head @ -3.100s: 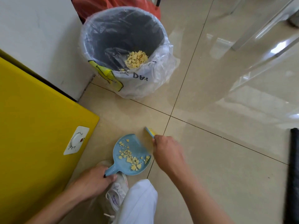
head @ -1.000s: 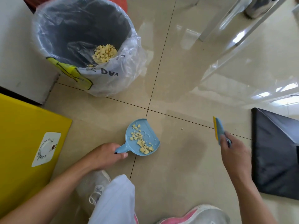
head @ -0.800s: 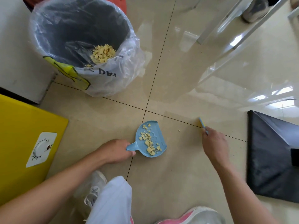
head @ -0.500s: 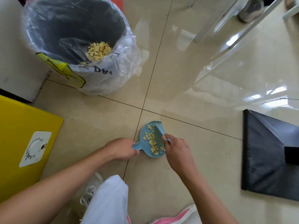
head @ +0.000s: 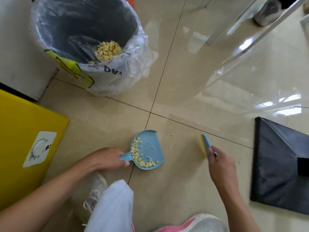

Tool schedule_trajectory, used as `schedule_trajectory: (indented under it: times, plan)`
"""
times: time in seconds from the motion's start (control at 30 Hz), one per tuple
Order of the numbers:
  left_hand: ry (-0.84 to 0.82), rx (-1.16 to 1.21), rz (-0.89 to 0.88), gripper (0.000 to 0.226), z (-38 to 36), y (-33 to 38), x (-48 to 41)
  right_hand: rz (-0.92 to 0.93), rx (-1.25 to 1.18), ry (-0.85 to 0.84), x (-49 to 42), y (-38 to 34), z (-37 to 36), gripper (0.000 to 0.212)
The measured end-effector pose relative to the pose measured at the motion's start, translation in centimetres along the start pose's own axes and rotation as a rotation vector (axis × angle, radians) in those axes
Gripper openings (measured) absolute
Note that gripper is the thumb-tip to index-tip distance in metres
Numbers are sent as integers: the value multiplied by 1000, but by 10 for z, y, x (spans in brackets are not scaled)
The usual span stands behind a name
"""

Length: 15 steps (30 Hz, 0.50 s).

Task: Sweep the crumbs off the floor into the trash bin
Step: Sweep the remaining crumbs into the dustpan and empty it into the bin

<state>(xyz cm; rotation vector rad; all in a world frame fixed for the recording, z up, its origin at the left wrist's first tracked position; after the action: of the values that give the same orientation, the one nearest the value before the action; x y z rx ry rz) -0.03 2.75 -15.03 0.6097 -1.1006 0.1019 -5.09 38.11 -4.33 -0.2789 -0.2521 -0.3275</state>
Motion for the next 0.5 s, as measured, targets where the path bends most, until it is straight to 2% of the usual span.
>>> schedule_trajectory:
  times: [0.13,0.27,0.37,0.5]
  plan:
    - [5,-11,5,39,-4,6,0,156,-27,-58,8,-50,-34,25]
    - [26,-17,7,40,-2,14,0,281,-91,-233,35,-103,-59,25]
    - [9,-10,5,43,-1,16,-1,212,-197,-272,39,-99,-45,27]
    - [-35,28,25,43,1,6,4,59,-276,-193,40,-70,-20,28]
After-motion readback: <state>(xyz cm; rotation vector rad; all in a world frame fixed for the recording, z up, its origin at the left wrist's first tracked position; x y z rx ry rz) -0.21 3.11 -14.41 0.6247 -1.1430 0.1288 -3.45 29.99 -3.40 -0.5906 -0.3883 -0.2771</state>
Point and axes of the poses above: each hand's wrist, its own x-axis away from the middle knuckle, its own z-axis out of the back of the hand, y = z × x, the point moved 6 cm from there along -x, towards the middle knuckle, and after that the axes turned 2 degrees about z, right-handed, at the moved point
